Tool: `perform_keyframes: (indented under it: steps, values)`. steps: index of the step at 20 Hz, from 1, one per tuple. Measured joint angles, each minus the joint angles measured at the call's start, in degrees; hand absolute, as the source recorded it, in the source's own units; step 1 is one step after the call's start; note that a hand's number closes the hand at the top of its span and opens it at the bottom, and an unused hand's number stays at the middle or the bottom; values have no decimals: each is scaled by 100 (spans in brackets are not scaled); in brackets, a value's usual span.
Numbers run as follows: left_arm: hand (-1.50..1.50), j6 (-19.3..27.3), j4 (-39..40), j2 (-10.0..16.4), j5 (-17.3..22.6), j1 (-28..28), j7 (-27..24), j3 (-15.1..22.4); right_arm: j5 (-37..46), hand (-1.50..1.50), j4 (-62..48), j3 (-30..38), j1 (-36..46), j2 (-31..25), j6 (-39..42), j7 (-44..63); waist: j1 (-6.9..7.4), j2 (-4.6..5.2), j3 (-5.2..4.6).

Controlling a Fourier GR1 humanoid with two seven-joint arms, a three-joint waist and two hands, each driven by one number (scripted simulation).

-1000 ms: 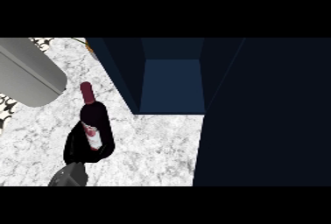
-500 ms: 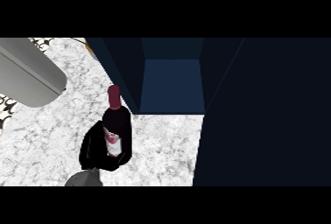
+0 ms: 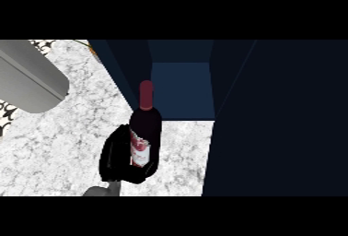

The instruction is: Pick up the wine, place it into the cabinet and close the cabinet

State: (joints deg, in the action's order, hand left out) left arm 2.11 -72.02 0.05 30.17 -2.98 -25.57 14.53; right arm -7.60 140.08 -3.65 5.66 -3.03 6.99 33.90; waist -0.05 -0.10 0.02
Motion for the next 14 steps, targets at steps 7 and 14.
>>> perform_keyframes:
  steps: [7,14]
  values:
    - [150,988,206,-3,738,-330,-274,836,-40,-150,-45,-30,-54,41,72,-19,-20,8,-3]
    - [150,1275,1258,-3,1468,-981,-903,1188,-99,-150,-115,-25,-135,58,148,-113,-42,14,-4]
